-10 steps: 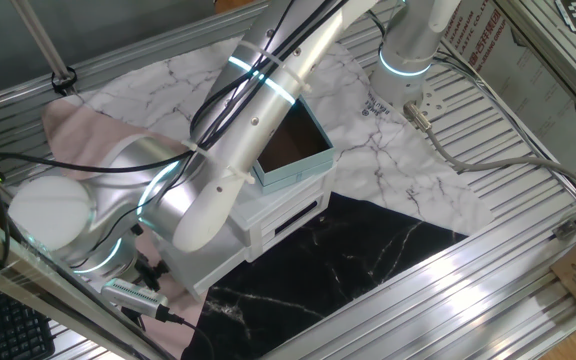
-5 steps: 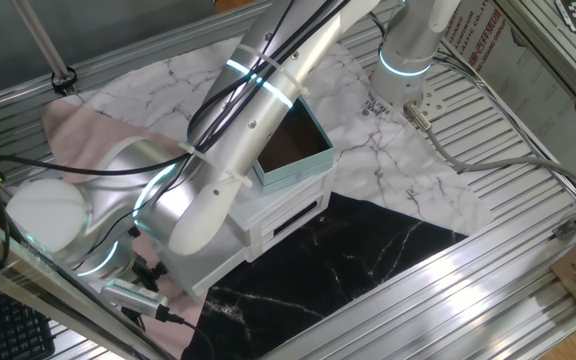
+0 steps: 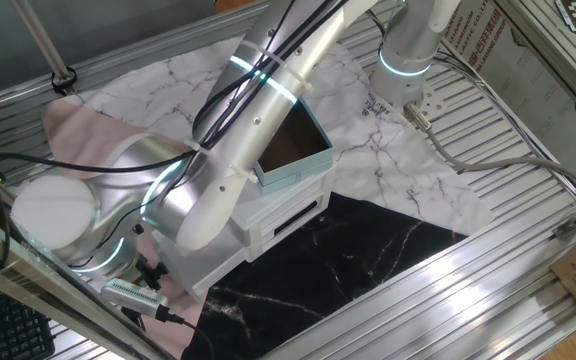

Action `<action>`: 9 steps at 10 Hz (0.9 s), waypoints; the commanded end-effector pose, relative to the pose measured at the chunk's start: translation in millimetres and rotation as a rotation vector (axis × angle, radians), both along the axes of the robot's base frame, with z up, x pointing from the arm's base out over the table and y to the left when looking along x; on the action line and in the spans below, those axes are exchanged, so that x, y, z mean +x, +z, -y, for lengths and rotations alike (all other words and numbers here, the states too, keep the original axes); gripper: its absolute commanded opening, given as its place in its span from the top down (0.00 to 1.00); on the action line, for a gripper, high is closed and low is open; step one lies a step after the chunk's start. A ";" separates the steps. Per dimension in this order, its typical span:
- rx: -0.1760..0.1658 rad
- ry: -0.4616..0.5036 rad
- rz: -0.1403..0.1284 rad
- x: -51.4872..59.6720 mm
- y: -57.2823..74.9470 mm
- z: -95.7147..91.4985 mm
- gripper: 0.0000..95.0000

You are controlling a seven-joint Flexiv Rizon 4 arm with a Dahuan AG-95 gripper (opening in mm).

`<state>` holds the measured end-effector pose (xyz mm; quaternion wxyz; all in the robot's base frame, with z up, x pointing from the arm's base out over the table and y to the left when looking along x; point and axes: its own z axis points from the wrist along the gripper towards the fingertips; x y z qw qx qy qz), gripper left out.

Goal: Grasp the handle and open the drawer

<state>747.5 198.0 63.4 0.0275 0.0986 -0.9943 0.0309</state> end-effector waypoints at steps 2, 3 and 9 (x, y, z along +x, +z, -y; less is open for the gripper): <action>0.000 0.017 0.001 1.7 -0.3 -0.4 0.40; 0.000 0.019 0.002 1.7 -0.3 -0.4 0.40; 0.027 0.022 0.022 0.8 8.7 5.0 0.20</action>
